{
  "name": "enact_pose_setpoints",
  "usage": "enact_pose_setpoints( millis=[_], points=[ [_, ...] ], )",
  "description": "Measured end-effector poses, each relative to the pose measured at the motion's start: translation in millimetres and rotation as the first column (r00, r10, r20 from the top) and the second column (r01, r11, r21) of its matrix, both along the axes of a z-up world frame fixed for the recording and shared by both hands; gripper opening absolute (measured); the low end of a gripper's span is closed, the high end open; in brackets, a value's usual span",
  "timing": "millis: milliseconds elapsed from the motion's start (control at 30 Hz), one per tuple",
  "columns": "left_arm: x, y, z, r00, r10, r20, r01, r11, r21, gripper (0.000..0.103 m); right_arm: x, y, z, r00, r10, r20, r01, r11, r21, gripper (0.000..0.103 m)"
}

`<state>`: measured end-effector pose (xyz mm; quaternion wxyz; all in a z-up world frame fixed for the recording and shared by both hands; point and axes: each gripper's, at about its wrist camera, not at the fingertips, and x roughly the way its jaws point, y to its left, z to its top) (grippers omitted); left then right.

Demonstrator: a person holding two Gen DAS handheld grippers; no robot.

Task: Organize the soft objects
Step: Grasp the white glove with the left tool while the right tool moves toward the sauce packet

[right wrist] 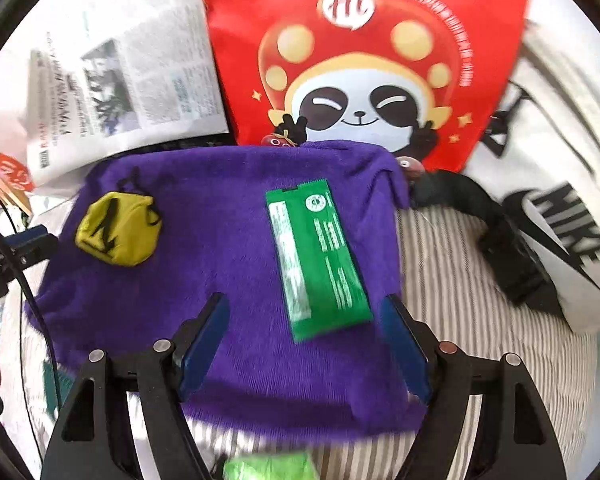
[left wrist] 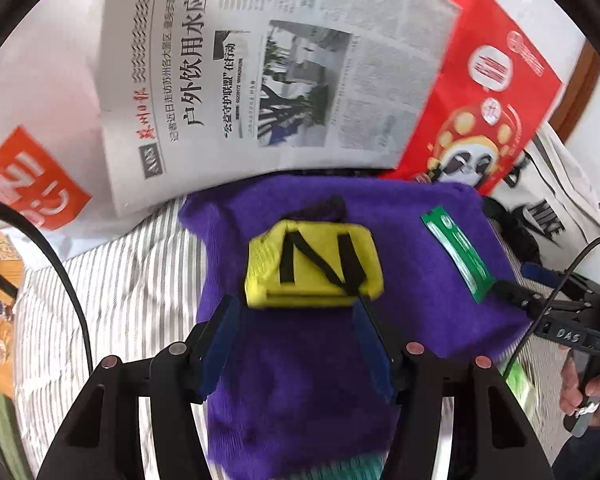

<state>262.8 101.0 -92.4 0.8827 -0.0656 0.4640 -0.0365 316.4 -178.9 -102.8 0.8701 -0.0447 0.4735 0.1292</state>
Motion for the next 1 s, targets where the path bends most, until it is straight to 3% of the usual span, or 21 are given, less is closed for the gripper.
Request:
enact_pose_setpoints(
  millis=[233, 367, 533, 733, 1000],
  points=[
    [-67, -13, 4, 0.999, -0.046, 0.023, 0.047, 0.999, -0.028, 0.064, -59, -4, 18, 0.999, 0.006, 0.034, -0.007, 0.999, 0.035, 0.077],
    [-107, -20, -7, 0.996, -0.084, 0.018, 0.085, 0.994, -0.069, 0.069, -91, -13, 19, 0.999, 0.0, 0.035, -0.002, 0.998, 0.064, 0.077],
    [-138, -42, -22, 0.989, -0.148, 0.022, 0.149, 0.986, -0.068, 0.078, -127, -22, 15, 0.999, -0.01, 0.037, 0.008, 0.998, 0.065, 0.077],
    [-149, -71, -44, 0.978, -0.209, -0.015, 0.209, 0.978, -0.008, 0.082, -160, -35, 9, 0.999, -0.029, 0.032, 0.026, 0.996, 0.09, 0.077],
    [-161, -118, -59, 0.95, -0.312, -0.027, 0.311, 0.928, 0.202, 0.091, -176, -53, 0, 0.998, -0.068, 0.009, 0.067, 0.993, 0.102, 0.077]
  ],
)
